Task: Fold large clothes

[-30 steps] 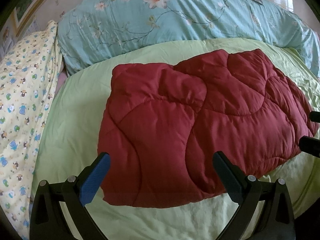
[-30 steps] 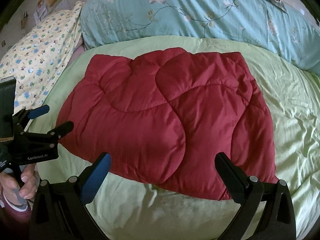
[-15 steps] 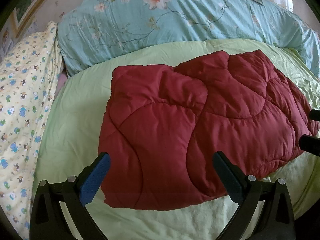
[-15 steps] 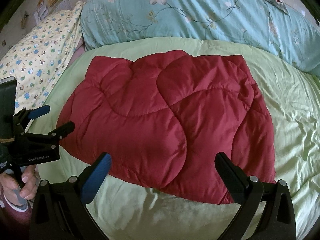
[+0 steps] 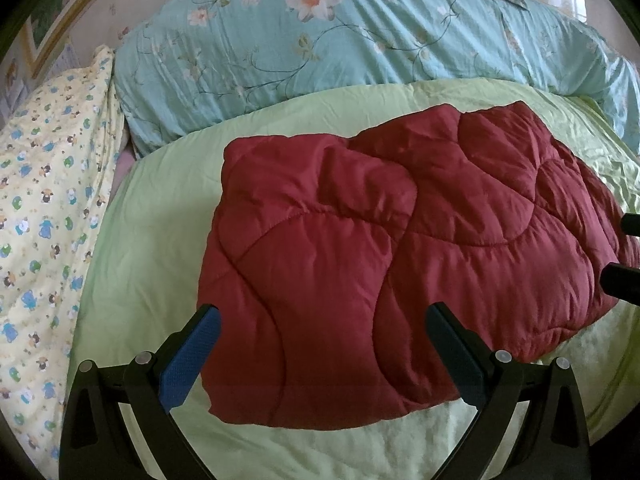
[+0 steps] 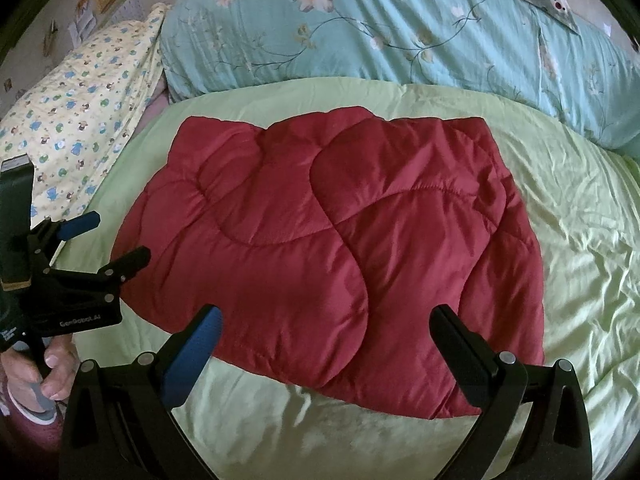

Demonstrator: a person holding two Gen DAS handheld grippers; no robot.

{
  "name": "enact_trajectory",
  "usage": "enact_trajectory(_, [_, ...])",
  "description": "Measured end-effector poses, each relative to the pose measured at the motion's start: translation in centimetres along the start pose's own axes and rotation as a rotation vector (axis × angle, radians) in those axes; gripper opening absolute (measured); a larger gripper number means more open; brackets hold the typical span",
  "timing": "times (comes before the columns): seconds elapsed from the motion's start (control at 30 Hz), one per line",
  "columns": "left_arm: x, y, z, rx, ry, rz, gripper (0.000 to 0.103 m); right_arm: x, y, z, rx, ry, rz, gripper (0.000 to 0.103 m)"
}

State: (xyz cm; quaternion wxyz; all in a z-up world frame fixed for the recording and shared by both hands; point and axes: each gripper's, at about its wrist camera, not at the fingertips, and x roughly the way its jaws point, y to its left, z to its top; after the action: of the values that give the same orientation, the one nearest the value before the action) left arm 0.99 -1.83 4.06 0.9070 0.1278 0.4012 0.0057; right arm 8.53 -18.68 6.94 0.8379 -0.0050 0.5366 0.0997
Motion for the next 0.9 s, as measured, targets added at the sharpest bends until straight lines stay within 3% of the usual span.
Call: enact_trajectory(0.9, [0.27, 0.13, 0.32, 0.005, -0.002, 0.001, 0.102, 0.37, -0.48, -0.09, 0.014, 0.008, -0.001, 0.103])
